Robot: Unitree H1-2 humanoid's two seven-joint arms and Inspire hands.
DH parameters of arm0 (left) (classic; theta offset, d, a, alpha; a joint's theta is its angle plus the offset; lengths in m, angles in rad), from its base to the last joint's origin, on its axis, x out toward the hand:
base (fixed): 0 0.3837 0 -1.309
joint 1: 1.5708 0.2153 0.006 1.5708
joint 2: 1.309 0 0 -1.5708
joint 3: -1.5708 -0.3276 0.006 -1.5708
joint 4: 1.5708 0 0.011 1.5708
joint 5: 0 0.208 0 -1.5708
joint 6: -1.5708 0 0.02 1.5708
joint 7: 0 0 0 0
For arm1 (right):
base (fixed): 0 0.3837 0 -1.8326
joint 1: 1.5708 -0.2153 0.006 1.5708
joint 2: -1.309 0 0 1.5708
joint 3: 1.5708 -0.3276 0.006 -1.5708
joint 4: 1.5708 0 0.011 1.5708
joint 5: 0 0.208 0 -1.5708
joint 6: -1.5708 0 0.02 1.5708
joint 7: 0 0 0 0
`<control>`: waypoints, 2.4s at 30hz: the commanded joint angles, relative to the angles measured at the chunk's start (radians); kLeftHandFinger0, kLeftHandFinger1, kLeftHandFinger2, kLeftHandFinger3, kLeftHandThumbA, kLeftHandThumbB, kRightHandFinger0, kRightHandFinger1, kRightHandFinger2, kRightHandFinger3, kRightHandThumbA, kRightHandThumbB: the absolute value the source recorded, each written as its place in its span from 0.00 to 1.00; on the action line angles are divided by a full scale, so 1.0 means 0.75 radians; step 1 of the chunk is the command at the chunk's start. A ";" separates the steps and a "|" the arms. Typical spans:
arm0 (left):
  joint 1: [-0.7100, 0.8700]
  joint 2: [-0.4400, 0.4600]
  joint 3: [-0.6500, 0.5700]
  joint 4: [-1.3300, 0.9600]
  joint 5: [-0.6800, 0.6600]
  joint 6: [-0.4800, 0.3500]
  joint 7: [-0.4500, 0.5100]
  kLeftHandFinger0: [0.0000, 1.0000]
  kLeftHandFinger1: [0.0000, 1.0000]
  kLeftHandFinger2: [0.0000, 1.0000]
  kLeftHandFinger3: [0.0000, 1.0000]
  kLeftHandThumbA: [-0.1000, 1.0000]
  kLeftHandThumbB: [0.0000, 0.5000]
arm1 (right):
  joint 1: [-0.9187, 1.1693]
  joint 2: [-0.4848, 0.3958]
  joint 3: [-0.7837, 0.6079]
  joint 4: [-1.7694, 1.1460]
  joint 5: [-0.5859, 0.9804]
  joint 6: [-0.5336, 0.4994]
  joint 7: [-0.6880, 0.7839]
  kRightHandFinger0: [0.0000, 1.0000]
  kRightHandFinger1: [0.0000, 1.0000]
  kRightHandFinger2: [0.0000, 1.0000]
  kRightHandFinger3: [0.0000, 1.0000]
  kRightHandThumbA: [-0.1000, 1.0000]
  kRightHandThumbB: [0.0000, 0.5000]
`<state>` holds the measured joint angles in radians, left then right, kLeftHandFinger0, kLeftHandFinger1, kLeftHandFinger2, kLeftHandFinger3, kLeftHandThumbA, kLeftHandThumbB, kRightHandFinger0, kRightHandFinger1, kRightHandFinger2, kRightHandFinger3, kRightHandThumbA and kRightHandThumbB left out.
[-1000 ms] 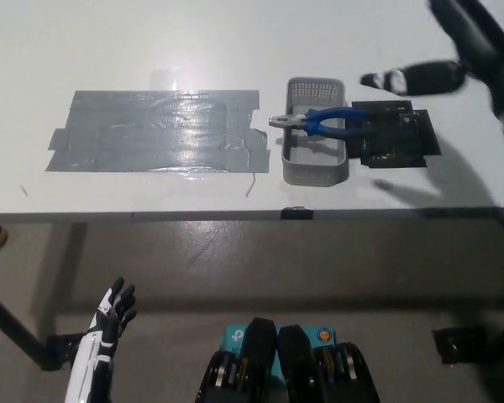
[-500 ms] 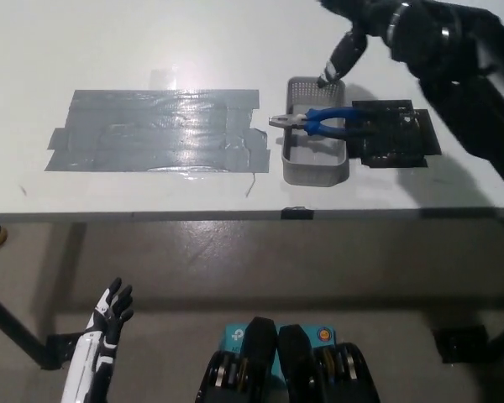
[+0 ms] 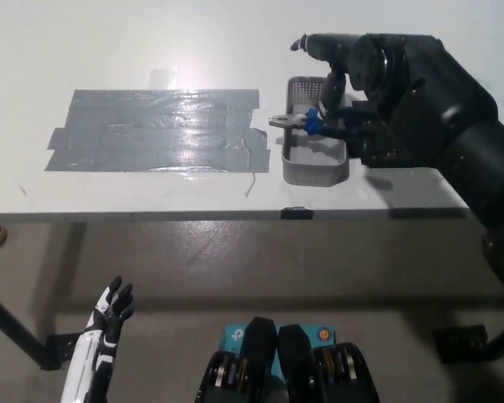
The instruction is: The robot picks the blue plier placed on top of the container and places it on the grey area of the table
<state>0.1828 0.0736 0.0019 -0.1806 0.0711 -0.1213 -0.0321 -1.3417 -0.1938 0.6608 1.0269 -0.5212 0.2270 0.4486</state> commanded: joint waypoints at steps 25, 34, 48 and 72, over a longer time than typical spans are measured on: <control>-0.020 0.007 -0.007 -0.046 0.010 -0.030 -0.003 1.00 1.00 1.00 1.00 1.00 0.00 | -0.010 0.052 -0.031 0.160 -0.075 -0.097 -0.139 1.00 1.00 1.00 1.00 1.00 0.66; -0.048 0.015 -0.002 -0.041 0.007 -0.014 -0.005 1.00 1.00 1.00 1.00 1.00 0.00 | -0.039 0.059 -0.037 0.199 -0.075 -0.100 -0.133 1.00 1.00 1.00 1.00 1.00 0.66; -0.030 0.023 -0.001 -0.045 0.006 -0.025 -0.007 1.00 1.00 1.00 1.00 1.00 0.00 | -0.016 0.068 -0.059 0.258 -0.079 -0.095 -0.133 1.00 1.00 1.00 1.00 1.00 0.66; -0.033 0.013 -0.008 -0.045 -0.003 -0.026 -0.008 1.00 1.00 1.00 1.00 1.00 0.00 | 0.066 0.136 -0.075 0.358 -0.059 -0.131 -0.204 1.00 1.00 1.00 1.00 0.98 0.68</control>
<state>0.1552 0.0808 0.0020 -0.1838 0.0717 -0.1197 -0.0337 -1.2858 -0.1066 0.6178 1.2895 -0.5640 0.1382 0.3191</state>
